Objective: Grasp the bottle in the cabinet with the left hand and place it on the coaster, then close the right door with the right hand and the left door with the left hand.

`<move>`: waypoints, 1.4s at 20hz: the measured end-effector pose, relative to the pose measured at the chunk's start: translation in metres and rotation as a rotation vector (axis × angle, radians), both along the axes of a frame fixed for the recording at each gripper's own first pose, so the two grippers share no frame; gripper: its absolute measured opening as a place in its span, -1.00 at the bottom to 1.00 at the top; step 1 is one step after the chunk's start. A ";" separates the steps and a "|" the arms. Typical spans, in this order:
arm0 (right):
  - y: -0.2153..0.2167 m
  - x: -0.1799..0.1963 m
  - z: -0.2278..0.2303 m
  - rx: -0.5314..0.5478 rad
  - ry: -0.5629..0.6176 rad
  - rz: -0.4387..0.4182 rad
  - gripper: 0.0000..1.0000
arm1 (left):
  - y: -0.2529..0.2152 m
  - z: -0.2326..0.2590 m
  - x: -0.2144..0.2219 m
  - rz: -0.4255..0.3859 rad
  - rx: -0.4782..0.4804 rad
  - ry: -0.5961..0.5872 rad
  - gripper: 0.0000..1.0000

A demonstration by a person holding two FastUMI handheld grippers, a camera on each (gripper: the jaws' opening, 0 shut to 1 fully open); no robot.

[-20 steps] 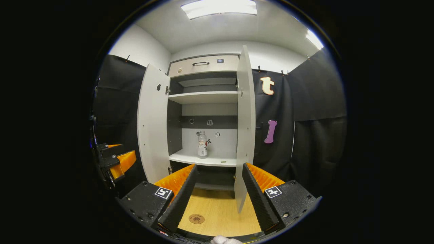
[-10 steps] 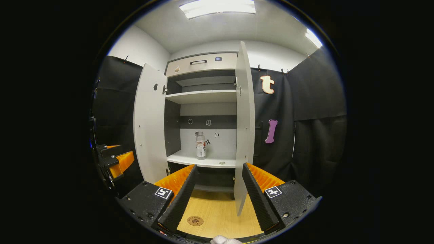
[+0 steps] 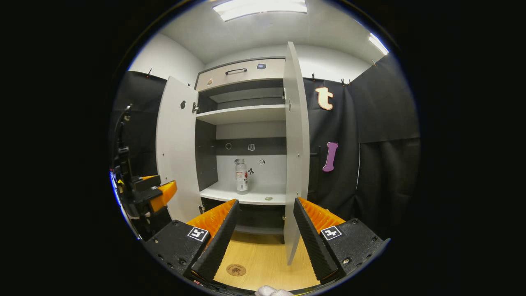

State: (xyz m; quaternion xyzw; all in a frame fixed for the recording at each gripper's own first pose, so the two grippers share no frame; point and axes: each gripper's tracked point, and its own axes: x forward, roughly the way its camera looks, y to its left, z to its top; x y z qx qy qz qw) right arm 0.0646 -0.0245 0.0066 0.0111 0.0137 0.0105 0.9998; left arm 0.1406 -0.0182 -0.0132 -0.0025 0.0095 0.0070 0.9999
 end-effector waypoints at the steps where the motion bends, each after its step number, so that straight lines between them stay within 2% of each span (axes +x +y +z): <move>1: -0.001 0.002 0.002 -0.001 0.001 -0.003 0.63 | -0.005 0.000 0.016 -0.009 -0.007 -0.003 0.92; 12: -0.038 0.009 0.009 -0.024 0.025 -0.112 0.63 | -0.070 -0.007 0.189 -0.089 -0.023 -0.032 0.92; 15: -0.043 0.012 0.004 -0.002 0.056 -0.124 0.64 | -0.085 -0.016 0.230 -0.096 -0.025 -0.023 0.92; 21: -0.055 0.019 0.003 -0.013 0.079 -0.144 0.63 | -0.092 -0.033 0.307 -0.077 -0.026 0.018 0.92; 28: -0.063 0.025 0.004 -0.036 0.074 -0.144 0.64 | -0.087 -0.054 0.359 -0.026 -0.018 0.060 0.90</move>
